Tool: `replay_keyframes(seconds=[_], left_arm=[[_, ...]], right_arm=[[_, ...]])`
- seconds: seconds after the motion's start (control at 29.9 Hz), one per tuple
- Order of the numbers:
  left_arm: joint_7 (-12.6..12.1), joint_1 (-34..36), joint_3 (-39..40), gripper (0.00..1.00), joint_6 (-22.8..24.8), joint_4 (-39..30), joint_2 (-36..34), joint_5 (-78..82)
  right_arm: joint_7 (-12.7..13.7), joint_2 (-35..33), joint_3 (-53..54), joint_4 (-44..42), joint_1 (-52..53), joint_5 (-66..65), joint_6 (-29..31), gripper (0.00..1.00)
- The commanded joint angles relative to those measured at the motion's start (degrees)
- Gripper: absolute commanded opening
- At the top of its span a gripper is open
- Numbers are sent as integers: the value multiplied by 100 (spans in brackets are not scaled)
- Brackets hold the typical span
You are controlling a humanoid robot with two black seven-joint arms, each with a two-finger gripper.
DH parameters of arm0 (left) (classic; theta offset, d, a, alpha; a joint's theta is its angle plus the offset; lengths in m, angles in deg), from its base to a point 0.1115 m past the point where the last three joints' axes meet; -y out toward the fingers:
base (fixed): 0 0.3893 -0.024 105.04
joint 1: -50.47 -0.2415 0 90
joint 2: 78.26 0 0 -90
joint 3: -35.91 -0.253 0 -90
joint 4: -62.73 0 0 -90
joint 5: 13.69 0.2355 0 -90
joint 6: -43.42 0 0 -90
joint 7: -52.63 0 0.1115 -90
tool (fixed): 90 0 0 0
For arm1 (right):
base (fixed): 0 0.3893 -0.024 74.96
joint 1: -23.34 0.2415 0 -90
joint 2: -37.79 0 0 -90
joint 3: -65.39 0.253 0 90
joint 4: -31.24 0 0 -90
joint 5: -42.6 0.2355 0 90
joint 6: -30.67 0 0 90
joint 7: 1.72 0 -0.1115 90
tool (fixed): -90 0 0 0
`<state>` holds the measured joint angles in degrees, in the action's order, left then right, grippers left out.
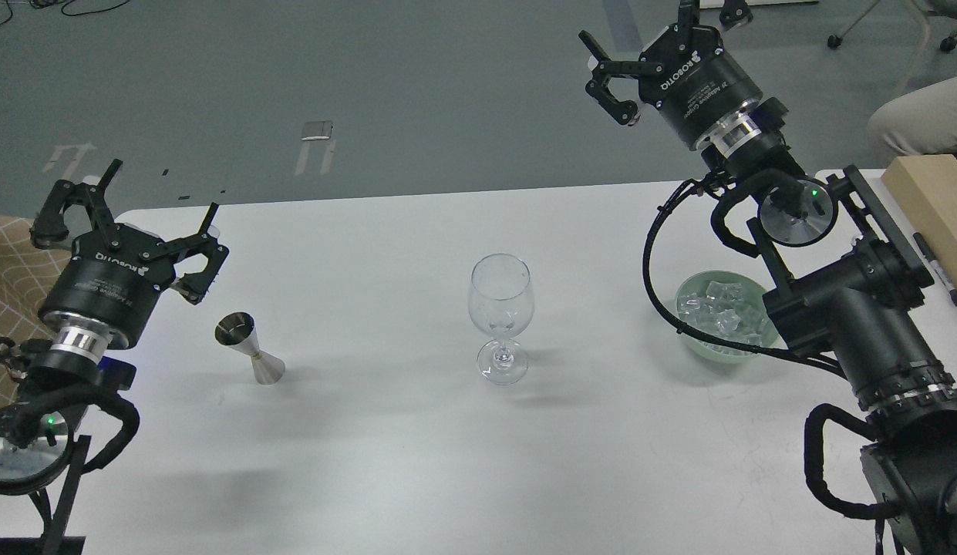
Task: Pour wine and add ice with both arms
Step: 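Lower the left gripper toward the metal jigger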
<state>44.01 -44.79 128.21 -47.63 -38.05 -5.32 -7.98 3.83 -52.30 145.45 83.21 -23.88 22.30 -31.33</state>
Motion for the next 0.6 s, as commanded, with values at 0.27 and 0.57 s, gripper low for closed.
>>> replay_keyframes(seconds=[0.27,0.57], left_arm=[[0,-617,95,98,262,-30,247,-9],[-61,-1012,148,98,728,-30,274,-281]], right_arm=[[-2,1,0,-3,-25,0,0,100],[-2,1,0,24,-60,0,0,100]])
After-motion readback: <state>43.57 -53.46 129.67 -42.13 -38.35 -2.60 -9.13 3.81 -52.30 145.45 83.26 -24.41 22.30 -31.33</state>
